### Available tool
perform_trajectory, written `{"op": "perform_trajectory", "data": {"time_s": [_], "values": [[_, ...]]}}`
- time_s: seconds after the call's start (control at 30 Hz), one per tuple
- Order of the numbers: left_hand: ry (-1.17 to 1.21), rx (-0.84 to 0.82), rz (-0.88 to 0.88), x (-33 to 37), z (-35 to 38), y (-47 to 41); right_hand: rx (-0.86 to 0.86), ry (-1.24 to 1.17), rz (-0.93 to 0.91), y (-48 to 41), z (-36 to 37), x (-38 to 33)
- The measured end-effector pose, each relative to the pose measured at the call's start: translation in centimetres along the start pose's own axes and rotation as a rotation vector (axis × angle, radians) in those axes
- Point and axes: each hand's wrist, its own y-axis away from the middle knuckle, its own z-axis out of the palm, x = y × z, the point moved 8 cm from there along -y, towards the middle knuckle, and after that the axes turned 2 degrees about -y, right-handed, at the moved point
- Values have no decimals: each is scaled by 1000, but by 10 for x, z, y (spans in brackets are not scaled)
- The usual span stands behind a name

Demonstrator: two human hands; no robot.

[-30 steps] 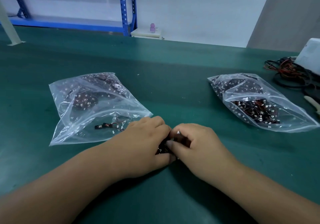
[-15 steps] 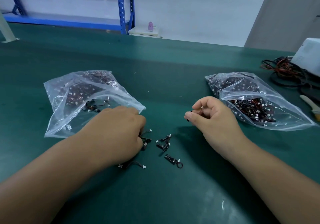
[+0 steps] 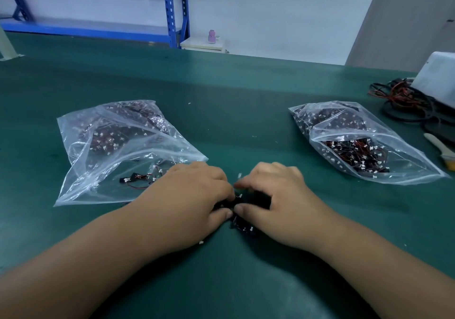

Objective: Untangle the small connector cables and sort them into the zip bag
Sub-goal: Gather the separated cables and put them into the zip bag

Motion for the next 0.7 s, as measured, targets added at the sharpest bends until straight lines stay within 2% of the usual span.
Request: {"op": "perform_trajectory", "data": {"time_s": [0.1, 0.33, 0.5, 0.7], "values": [[8, 36, 10, 3, -1, -1, -41, 68, -30, -1, 8, -5], [-4, 33, -38, -4, -1, 0, 108, -39, -14, -1, -5, 5], [-30, 23, -29, -3, -2, 1, 352, -315, 215, 2, -30, 41], [-33, 48, -20, -2, -6, 2, 435, -574, 320, -1, -34, 62]]}}
